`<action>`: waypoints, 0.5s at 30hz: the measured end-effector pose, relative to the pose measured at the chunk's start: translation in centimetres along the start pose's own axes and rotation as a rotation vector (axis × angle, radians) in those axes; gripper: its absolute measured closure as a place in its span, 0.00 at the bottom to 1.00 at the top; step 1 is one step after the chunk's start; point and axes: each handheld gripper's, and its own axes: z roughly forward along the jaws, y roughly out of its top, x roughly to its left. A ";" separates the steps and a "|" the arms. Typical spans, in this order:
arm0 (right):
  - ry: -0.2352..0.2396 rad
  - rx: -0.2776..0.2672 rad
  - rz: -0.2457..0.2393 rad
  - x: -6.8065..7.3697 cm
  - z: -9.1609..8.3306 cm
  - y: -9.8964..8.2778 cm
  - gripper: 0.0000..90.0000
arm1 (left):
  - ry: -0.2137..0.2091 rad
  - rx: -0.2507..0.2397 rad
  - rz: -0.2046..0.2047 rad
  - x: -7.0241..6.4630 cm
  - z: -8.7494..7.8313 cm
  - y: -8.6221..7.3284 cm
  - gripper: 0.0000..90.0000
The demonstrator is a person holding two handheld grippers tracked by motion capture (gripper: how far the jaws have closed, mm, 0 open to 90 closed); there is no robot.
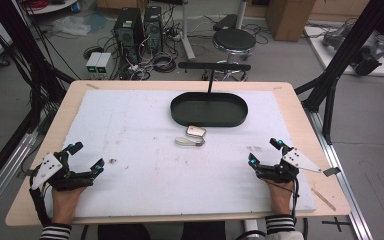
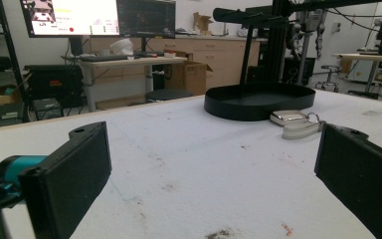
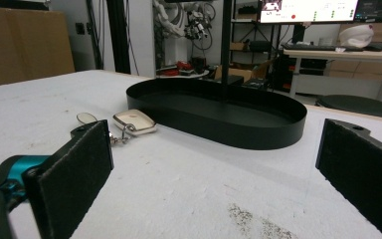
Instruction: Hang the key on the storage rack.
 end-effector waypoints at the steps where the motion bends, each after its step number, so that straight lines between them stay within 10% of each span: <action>1: 0.002 -0.004 0.003 0.0 0.0 0.0 0.00 | 0.000 0.000 0.000 0.0 0.0 0.0 0.02; 15: -0.008 0.020 -0.008 0.1 0.3 0.2 0.00 | -0.006 -0.001 -0.012 0.1 0.0 0.0 0.02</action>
